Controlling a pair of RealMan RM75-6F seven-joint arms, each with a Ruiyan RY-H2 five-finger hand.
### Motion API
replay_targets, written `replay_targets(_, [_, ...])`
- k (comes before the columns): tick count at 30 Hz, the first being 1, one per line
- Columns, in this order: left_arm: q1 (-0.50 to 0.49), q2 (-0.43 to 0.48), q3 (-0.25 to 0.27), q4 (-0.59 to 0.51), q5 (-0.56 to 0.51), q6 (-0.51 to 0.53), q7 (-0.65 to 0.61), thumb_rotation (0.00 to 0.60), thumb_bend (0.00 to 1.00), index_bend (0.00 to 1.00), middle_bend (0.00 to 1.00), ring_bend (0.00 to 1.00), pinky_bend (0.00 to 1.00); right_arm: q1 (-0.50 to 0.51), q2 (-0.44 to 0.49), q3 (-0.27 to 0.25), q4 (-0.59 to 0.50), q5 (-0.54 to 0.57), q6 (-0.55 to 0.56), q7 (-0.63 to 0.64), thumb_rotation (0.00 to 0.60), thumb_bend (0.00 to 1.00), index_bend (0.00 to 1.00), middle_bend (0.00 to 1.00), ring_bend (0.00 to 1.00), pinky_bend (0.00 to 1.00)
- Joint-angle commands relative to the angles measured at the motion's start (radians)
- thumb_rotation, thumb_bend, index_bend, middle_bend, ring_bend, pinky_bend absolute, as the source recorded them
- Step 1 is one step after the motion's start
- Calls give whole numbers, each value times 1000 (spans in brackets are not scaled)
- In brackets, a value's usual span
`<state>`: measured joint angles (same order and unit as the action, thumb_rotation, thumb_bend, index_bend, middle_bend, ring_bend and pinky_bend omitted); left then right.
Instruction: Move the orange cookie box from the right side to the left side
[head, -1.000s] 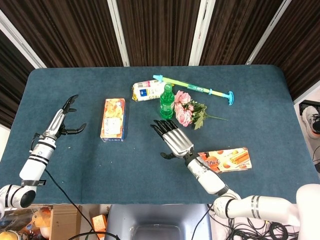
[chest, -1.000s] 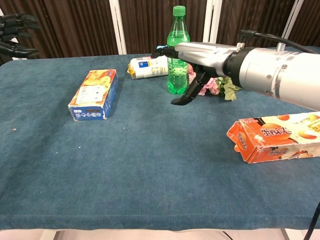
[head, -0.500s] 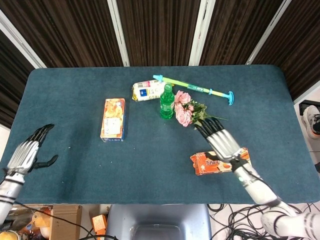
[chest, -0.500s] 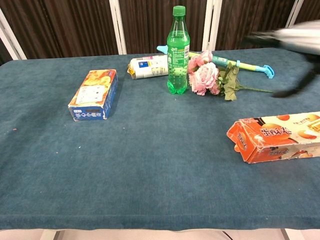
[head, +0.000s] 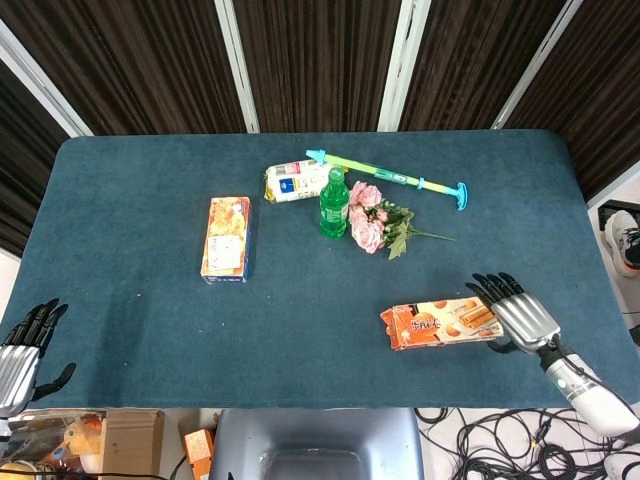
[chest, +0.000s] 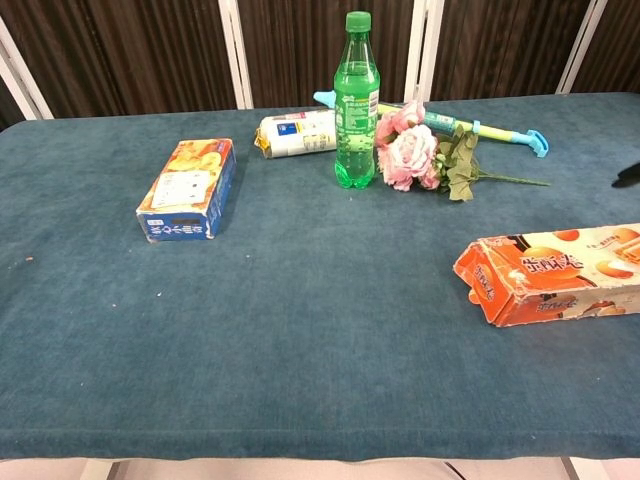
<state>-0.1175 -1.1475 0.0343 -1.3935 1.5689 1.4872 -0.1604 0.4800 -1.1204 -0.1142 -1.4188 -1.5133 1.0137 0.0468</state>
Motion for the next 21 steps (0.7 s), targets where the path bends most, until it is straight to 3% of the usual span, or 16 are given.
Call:
replay_targets(1, [-4, -2, -1, -6, 0, -11, 18, 600, 296, 0, 20, 27, 200, 3, -53, -7, 70, -19, -41, 54, 600, 113, 0, 0, 0, 0])
replay_targets(15, [-13, 2, -10, -33, -15, -45, 67, 600, 295, 0, 19, 27, 200, 41, -169, 39, 198, 5, -120, 130, 600, 112, 14, 31, 9, 8])
replay_targets(17, [-12, 3, -8, -35, -13, -46, 68, 600, 295, 0, 19, 27, 200, 41, -173, 40, 200, 1, -117, 136, 600, 111, 151, 173, 128, 118])
replay_targets(21, [-8, 11, -2, -46, -7, -45, 78, 600, 295, 0, 20, 27, 200, 37, -180, 33, 205, -8, -112, 118, 600, 180, 600, 542, 544, 508])
